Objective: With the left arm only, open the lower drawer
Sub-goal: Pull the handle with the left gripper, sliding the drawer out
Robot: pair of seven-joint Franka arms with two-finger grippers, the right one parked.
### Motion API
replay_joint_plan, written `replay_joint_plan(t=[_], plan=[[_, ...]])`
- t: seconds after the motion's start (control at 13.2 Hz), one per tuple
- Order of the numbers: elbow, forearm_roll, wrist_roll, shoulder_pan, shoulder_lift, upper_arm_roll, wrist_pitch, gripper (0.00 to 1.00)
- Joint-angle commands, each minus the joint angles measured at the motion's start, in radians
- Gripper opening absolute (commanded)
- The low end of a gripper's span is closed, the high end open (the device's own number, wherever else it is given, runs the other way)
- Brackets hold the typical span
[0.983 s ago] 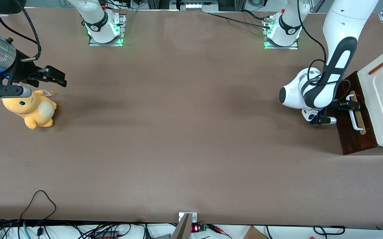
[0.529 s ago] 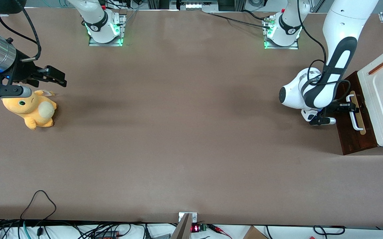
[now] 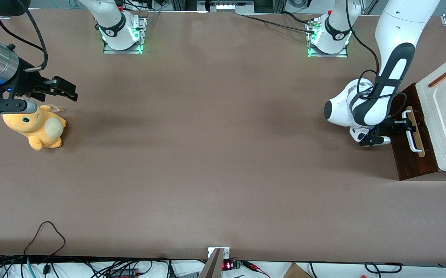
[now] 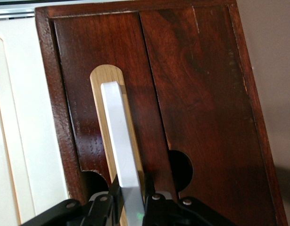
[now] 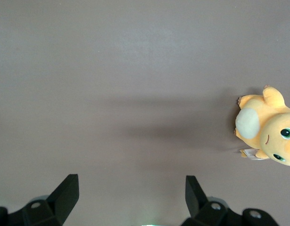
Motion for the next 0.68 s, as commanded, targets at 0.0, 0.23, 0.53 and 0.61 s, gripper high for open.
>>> replay_joint_plan(t=[0.0, 0.23, 0.53, 0.61], plan=[[0.029, 0.018, 0.032, -0.039, -0.003, -0.004, 0.021, 0.0], [0.038, 0.005, 0.033, -0.055, -0.006, -0.067, 0.018, 0.0], [0.055, -0.026, 0.038, -0.068, -0.008, -0.101, 0.015, 0.0], [0.055, -0.026, 0.038, -0.07, -0.008, -0.102, 0.015, 0.0]])
